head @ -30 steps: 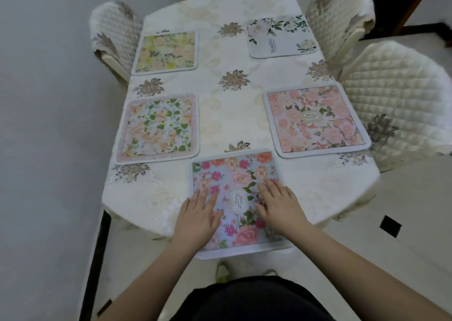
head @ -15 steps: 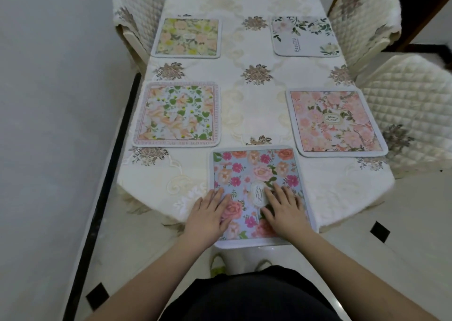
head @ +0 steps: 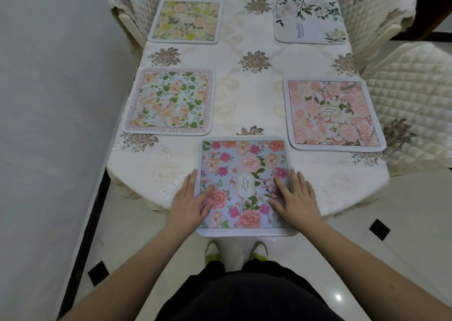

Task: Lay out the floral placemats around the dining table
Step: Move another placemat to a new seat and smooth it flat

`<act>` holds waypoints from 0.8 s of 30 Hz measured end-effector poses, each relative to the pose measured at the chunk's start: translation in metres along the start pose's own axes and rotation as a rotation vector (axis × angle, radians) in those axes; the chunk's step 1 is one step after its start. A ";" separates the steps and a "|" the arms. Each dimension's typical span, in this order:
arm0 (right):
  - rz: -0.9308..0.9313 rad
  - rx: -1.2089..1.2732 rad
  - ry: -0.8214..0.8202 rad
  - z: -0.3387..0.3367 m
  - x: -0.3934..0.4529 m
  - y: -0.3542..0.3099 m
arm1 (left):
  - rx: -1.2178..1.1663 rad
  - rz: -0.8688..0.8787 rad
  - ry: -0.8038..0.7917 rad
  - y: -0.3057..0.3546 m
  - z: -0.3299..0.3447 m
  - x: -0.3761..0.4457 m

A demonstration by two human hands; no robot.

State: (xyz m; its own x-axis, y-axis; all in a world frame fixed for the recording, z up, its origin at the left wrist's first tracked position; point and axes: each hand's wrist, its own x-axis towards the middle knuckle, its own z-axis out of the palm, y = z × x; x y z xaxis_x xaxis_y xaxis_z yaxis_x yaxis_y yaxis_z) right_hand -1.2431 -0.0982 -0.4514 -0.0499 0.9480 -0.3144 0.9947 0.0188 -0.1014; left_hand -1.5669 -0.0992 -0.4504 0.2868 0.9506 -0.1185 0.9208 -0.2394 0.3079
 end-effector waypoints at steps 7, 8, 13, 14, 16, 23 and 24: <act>0.001 0.023 -0.084 -0.006 0.015 0.010 | 0.001 -0.210 -0.095 0.003 0.010 0.000; -0.002 0.034 -0.095 -0.006 0.016 0.009 | -0.011 -0.228 -0.098 0.004 0.011 0.001; 0.002 0.183 -0.111 -0.012 0.016 0.009 | -0.121 -0.265 -0.083 0.014 0.004 0.013; 0.008 0.217 -0.101 -0.015 0.016 0.009 | -0.138 -0.259 -0.061 0.015 0.001 0.015; 0.012 0.286 -0.062 -0.022 0.016 0.008 | -0.173 -0.174 -0.014 0.021 -0.005 0.018; 0.088 0.905 0.022 -0.048 0.007 0.002 | -0.339 -0.326 0.096 0.037 -0.008 0.024; 0.117 0.952 0.024 -0.050 0.006 0.001 | -0.356 -0.370 0.075 0.034 -0.007 0.024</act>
State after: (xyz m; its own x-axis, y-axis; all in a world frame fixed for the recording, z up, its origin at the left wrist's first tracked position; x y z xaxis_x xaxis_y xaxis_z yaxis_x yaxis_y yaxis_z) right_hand -1.2379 -0.0764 -0.4063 0.0573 0.9340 -0.3527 0.5023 -0.3322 -0.7983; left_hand -1.5309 -0.0830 -0.4361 -0.0730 0.9736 -0.2163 0.8065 0.1852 0.5615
